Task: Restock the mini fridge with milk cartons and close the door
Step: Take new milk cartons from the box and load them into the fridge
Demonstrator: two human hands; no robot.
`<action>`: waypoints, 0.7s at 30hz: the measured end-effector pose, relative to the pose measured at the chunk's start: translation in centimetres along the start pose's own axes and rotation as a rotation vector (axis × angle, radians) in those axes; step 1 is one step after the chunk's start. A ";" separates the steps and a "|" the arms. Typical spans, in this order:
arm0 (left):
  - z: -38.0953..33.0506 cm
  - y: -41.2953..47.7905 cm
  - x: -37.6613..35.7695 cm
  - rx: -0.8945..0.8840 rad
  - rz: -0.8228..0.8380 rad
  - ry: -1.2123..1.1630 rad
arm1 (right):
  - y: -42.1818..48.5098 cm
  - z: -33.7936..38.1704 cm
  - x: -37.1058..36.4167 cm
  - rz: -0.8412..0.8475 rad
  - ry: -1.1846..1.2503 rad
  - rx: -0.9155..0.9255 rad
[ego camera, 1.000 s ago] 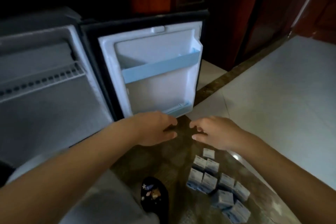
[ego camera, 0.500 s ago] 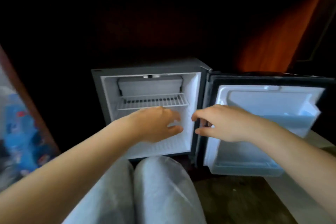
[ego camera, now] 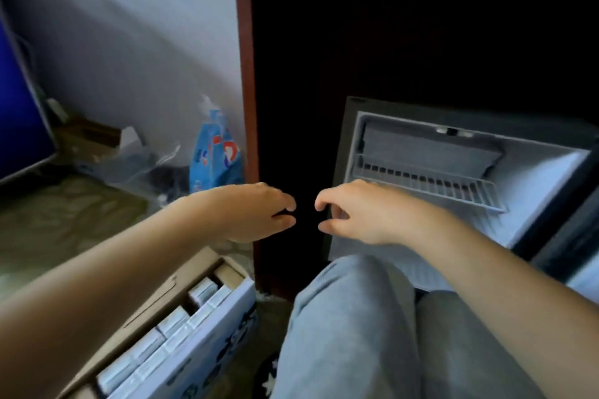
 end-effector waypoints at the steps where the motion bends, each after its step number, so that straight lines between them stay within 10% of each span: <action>1: 1.4 -0.6 -0.9 0.035 -0.002 -0.019 | 0.9 1.3 -0.7 0.031 -0.007 0.023; 21: 15.7 -10.7 -25.0 0.579 0.051 -0.391 | 11.6 15.9 -21.1 0.374 0.153 0.157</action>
Point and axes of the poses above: each hand's wrist, its own y-axis towards the middle knuckle, its own x-axis out of the back of the hand, z = x × y, the point moved 6 cm from there along y, towards the middle knuckle, and after that the axes turned 12 degrees about -x, right-handed, at the moved point
